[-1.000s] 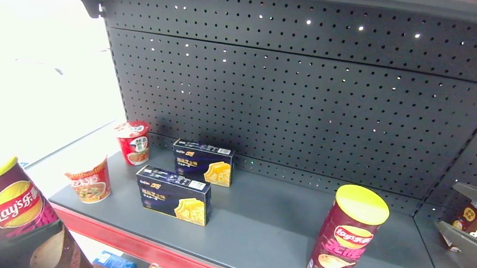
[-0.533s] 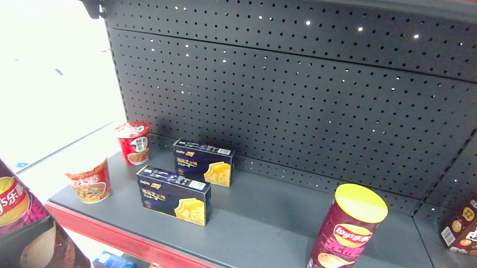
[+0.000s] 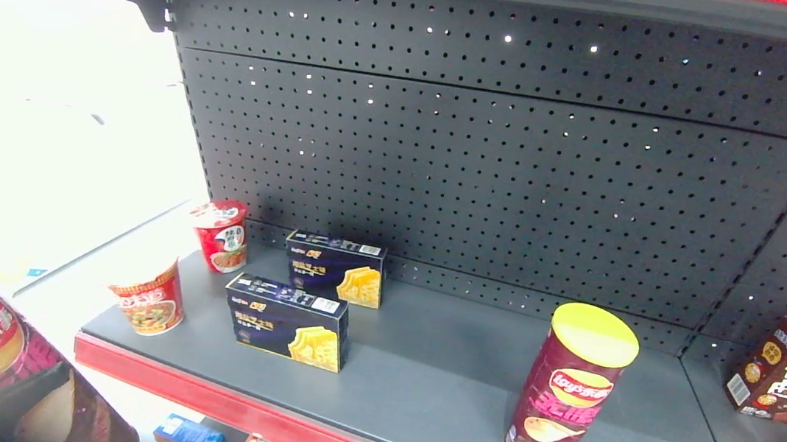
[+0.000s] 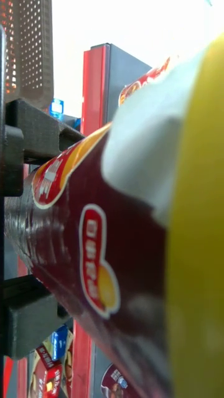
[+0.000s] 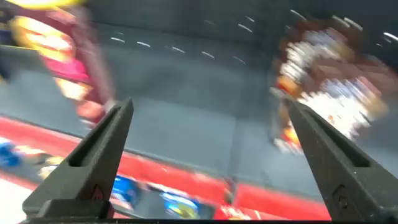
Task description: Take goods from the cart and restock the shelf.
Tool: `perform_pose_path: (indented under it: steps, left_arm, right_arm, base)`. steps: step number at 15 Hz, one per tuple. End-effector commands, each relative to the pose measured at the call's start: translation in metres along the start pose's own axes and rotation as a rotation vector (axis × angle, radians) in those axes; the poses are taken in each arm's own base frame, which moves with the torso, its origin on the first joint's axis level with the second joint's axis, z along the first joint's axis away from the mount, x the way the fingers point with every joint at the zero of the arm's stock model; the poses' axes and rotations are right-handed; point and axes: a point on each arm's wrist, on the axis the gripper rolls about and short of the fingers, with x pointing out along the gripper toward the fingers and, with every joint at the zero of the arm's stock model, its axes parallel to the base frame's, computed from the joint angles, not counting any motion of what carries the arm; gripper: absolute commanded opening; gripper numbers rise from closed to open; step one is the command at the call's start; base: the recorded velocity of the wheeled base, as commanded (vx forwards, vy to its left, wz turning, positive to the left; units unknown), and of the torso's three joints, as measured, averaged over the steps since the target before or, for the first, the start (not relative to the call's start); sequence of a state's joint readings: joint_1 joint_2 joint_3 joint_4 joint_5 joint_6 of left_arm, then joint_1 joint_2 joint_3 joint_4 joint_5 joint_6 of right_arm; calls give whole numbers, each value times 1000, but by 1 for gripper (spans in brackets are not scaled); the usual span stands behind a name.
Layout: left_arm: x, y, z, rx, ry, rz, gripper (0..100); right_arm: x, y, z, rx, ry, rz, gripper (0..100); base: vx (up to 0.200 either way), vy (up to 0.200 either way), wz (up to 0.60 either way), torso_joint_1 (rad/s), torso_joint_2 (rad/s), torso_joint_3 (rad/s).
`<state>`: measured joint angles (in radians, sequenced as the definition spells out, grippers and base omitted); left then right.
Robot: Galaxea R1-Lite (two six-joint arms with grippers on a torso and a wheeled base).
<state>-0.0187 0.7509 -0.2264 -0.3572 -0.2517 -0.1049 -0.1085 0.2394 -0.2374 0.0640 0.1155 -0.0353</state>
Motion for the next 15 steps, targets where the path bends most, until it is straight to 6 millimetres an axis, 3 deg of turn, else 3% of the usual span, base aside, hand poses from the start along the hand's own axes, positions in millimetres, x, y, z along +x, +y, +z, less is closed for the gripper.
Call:
perform_pose_path:
  steps: [1, 4, 6, 10, 15]
  left_arm:
    - [-5, -2, 2, 5, -24, -4, 0]
    - [-8, -2, 2, 10, -39, 3, 0]
    - [-15, -4, 1, 33, -73, 2, 0]
    - [-42, -11, 1, 48, -58, 12, 0]
    - [-58, -14, -4, 66, -76, 2, 0]
  right_arm:
    - [-19, 4, -24, -11, -89, -84, 100]
    - [-14, 2, -37, -4, -82, -163, 100]
    - [-5, 0, -56, -12, -45, -225, 100]
    - [-4, -1, -56, 69, -64, -234, 100]
    - [-4, -2, -57, 9, -55, -308, 100]
  base:
    - [0, 0, 0, 0, 0, 0]
    - [0, 0, 0, 0, 0, 0]
    - [0, 0, 0, 0, 0, 0]
    - [0, 0, 0, 0, 0, 0]
    - [0, 0, 0, 0, 0, 0]
